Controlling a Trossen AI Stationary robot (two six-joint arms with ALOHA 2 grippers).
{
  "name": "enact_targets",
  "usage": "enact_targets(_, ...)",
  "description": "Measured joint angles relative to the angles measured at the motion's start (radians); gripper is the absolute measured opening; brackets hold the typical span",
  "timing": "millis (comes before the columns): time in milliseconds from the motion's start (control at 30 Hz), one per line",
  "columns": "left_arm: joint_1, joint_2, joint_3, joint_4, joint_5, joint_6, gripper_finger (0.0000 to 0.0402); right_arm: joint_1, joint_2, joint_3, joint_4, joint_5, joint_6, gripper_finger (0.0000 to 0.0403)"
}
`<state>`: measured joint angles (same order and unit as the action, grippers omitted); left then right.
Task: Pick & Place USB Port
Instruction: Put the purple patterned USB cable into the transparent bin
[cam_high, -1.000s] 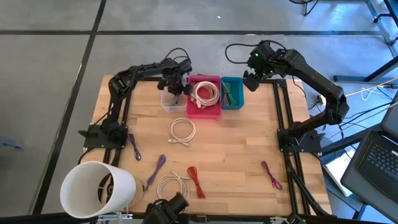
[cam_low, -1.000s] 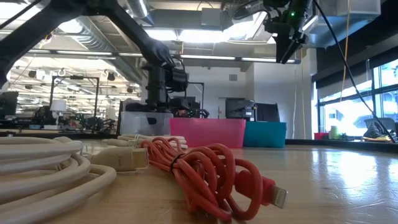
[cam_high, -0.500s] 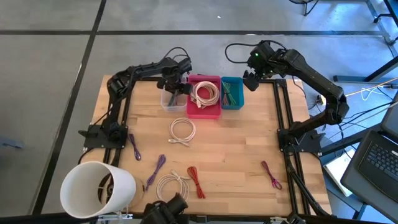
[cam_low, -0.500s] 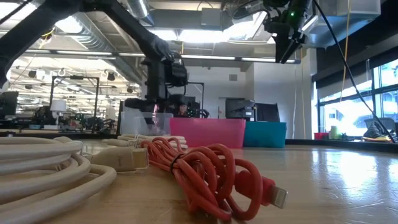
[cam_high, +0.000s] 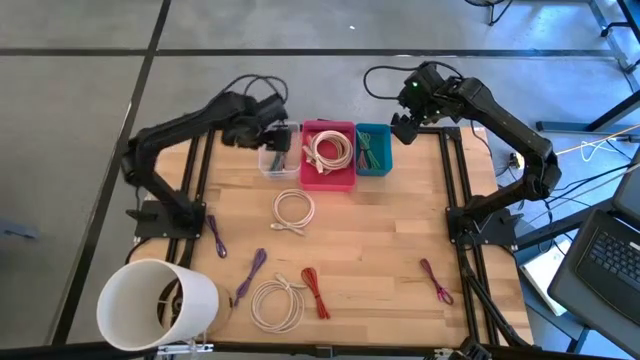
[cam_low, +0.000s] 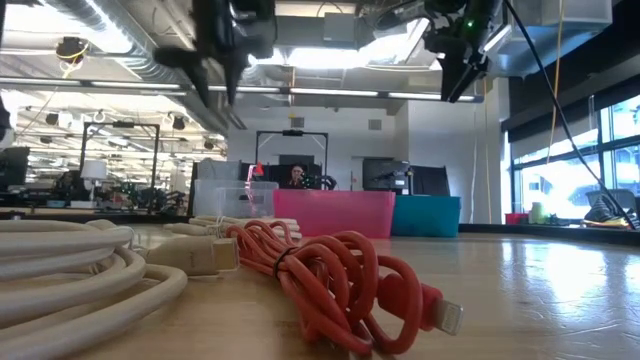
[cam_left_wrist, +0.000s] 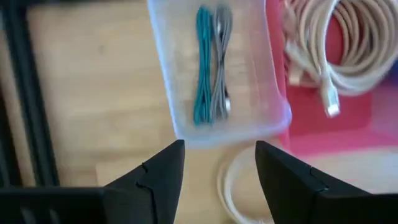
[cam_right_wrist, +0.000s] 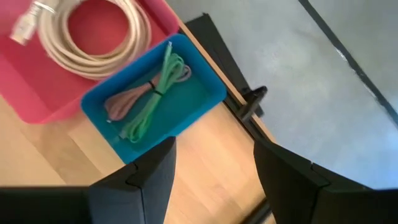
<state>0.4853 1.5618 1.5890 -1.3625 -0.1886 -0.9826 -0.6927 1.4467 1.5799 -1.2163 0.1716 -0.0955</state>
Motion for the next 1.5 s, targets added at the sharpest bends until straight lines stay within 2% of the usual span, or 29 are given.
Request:
enact_targets(100, -0.095, -0.021, -0.012, -0.064, -0.049, -0.151, 0.0182, -0.013, 0.0, 0.0, 0.022, -0.051, -0.019, 0.022)
enact_targets(200, -0.168, -0.02, -0.064, -0.134, -0.031, -0.284, 0.0177, -0.022, 0.0, 0.0, 0.036, -0.086, -0.048, 0.022)
enact_targets(400, -0.292, -0.02, -0.249, -0.167, 0.139, -0.536, 0.0174, -0.038, 0.0, 0.0, 0.036, -0.087, -0.104, 0.022)
enact_targets(533, -0.372, -0.02, -0.345, -0.111, 0.232, -0.686, 0.0178, -0.042, 0.0, 0.0, 0.042, -0.09, -0.13, 0.022)
enact_targets(733, -0.489, -0.02, -0.465, 0.006, 0.327, -0.877, 0.0182, -0.045, 0.0, 0.0, 0.057, -0.169, -0.135, 0.022)
enact_targets(867, -0.547, -0.02, -0.541, 0.006, 0.368, -0.994, 0.0183, -0.045, 0.0, 0.0, 0.065, -0.216, -0.137, 0.022)
enact_targets(967, -0.575, -0.02, -0.586, 0.01, 0.398, -1.041, 0.0182, -0.045, 0.0, 0.0, 0.065, -0.225, -0.136, 0.022)
enact_targets(1200, -0.601, -0.02, -0.718, 0.156, 0.412, -1.108, 0.0182, -0.045, 0.0, 0.0, 0.064, -0.228, -0.128, 0.022)
enact_targets(1367, -0.617, -0.023, -0.805, 0.17, 0.515, -1.11, 0.0182, -0.045, 0.0, 0.0, 0.064, -0.228, -0.126, 0.022)
enact_targets(1500, -0.637, -0.071, -0.857, 0.192, 0.537, -1.156, 0.0182, -0.045, 0.0, 0.0, 0.064, -0.228, -0.126, 0.022)
